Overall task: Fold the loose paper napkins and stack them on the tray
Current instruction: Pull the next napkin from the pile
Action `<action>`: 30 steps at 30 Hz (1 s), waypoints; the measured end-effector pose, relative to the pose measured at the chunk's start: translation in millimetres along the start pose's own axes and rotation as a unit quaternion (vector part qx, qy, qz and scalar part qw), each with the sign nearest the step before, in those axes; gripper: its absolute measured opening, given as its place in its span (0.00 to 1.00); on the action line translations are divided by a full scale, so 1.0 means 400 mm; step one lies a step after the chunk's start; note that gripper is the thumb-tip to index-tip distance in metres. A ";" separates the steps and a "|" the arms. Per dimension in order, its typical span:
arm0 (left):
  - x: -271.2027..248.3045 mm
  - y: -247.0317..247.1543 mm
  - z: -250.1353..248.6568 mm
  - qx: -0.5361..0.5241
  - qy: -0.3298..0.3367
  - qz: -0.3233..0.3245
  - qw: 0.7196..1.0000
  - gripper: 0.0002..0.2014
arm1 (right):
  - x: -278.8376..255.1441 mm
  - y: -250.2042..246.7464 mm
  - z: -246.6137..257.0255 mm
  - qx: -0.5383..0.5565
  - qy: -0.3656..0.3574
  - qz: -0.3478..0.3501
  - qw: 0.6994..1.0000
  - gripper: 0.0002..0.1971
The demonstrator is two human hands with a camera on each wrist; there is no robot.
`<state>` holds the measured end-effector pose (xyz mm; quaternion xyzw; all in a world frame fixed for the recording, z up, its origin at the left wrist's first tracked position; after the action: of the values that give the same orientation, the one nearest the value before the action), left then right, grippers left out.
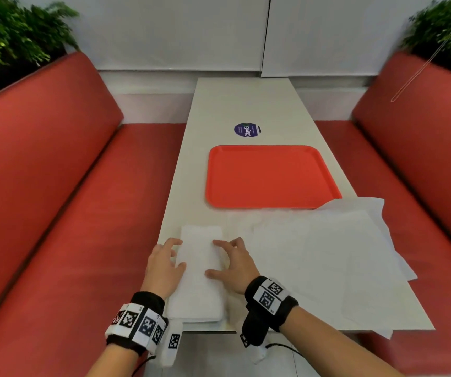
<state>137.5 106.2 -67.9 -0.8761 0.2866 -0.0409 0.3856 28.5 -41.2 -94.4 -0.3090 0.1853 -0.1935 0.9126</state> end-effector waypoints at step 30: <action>-0.045 0.641 -0.493 0.098 0.002 0.171 0.980 0.34 | -0.346 -0.521 -0.575 -0.175 0.219 -0.123 0.952 0.27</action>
<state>-55.8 -151.0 -106.5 -0.7719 0.4276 -0.0041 0.4704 -245.3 -242.8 -101.9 -0.4340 0.3722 -0.3322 0.7502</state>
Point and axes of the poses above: each hand's wrist, its own x-axis towards the middle knuckle, its own y-axis out of the palm, z = x × y, the point moved 9 cm from there along x, towards the middle knuckle, and after that the axes turned 2 degrees about -x, right-handed, at the moved point
